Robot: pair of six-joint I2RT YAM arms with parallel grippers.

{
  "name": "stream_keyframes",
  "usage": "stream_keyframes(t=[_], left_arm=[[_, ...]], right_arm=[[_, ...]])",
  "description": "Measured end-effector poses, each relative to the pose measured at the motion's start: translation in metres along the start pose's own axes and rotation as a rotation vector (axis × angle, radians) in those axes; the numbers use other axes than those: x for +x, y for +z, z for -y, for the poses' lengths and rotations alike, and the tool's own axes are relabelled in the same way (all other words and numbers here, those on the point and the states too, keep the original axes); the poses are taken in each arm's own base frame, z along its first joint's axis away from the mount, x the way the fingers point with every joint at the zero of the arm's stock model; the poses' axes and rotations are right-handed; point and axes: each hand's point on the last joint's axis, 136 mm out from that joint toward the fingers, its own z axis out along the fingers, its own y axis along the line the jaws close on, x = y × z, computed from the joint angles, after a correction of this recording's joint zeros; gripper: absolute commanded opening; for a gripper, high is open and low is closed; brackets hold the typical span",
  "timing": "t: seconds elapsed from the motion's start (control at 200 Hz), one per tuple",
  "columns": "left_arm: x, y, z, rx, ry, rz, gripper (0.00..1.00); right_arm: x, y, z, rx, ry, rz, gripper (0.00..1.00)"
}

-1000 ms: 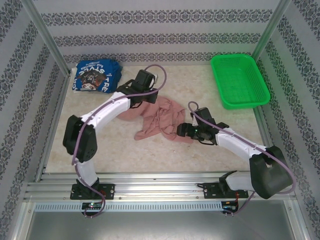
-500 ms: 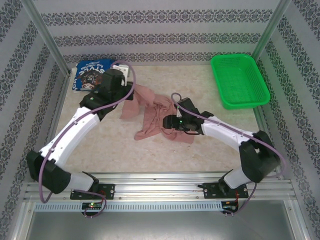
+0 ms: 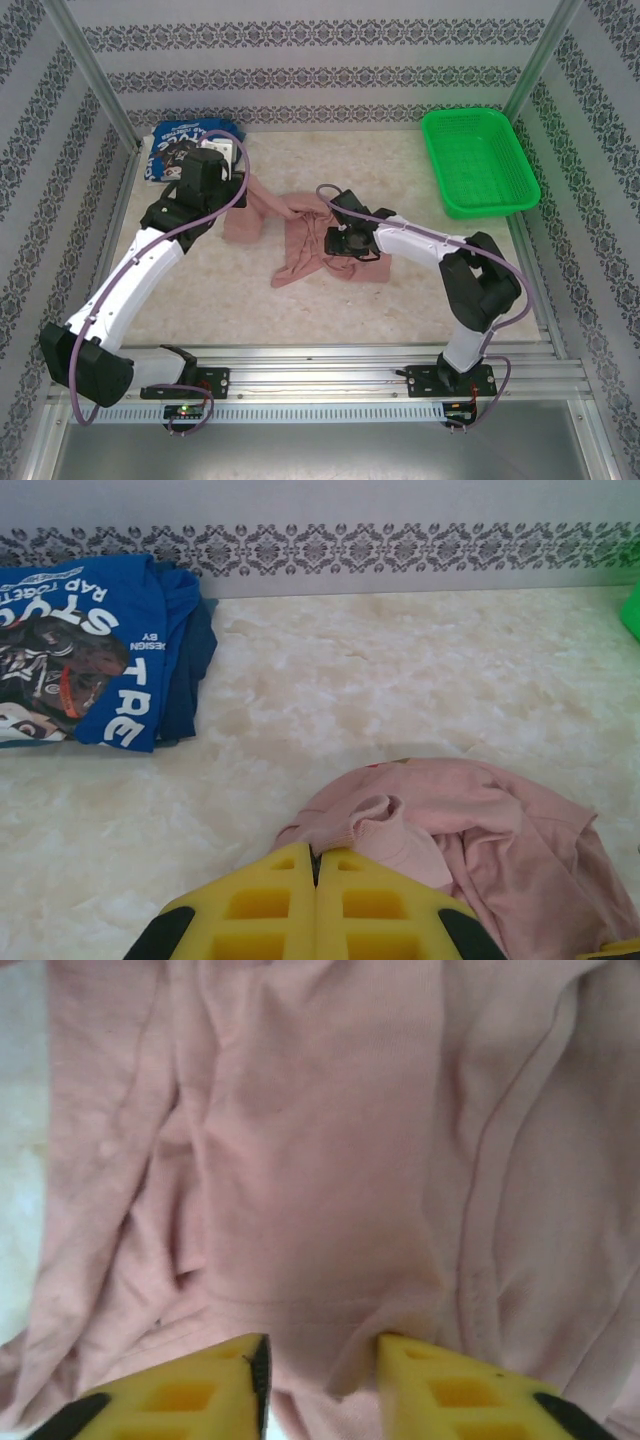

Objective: Fold and stack the t-shirts

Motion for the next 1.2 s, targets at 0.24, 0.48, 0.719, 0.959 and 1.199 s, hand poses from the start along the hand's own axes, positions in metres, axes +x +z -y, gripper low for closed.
stream_keyframes(t=[0.24,0.48,0.719,0.959,1.199], left_arm=[[-0.008,-0.011,-0.013,-0.019,-0.021,0.032,0.00],[-0.028,-0.021,-0.010,0.003,-0.008,0.079,0.00],[-0.103,-0.072,-0.003,0.037,0.001,0.286,0.00],[-0.091,-0.109,-0.018,0.004,-0.002,0.361,0.00],[-0.048,-0.095,-0.044,-0.109,-0.002,0.288,0.00]], right_arm=[[-0.031,-0.005,0.008,0.057,-0.037,0.086,0.00],[-0.095,-0.094,0.011,-0.025,-0.029,0.340,0.00],[-0.153,-0.226,0.026,-0.150,0.002,0.634,0.00],[-0.129,-0.259,0.050,-0.177,-0.021,0.672,0.00],[-0.074,-0.211,0.102,-0.104,0.065,0.509,0.00]])
